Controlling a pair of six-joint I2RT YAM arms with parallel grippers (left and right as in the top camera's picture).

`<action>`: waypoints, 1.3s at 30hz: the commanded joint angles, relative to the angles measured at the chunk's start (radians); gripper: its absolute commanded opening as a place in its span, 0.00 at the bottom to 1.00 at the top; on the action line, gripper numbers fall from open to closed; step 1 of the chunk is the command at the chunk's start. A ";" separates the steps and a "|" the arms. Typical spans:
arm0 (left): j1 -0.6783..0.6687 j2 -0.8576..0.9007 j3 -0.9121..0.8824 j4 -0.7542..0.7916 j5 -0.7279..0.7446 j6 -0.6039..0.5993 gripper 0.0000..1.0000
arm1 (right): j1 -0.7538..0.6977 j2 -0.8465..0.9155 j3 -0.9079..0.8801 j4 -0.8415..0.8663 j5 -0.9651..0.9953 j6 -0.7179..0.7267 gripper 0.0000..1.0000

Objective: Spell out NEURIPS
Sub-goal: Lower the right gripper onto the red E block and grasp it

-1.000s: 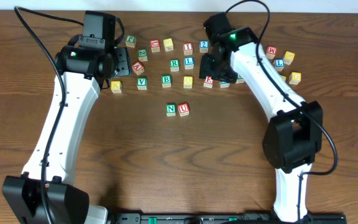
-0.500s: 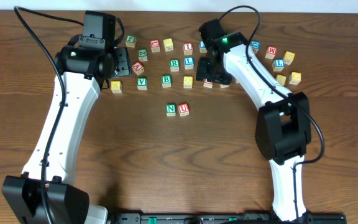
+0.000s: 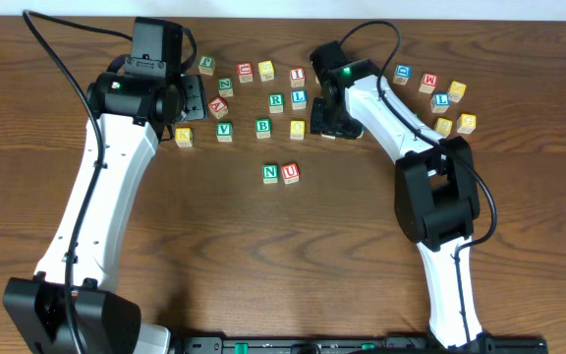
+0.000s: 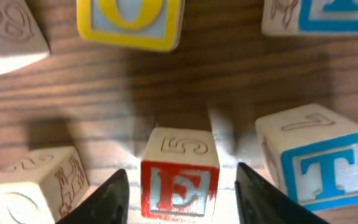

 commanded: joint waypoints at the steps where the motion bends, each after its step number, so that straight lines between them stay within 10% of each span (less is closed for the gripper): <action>1: -0.001 0.011 -0.014 0.001 -0.003 -0.013 0.65 | 0.006 0.006 0.009 0.009 0.034 0.011 0.47; 22: -0.001 0.011 -0.014 0.001 -0.002 -0.013 0.65 | 0.009 0.005 0.012 0.029 0.045 -0.028 0.21; 39: -0.001 0.011 -0.014 0.001 -0.002 -0.013 0.65 | 0.049 0.004 0.101 -0.278 -0.162 -0.234 0.20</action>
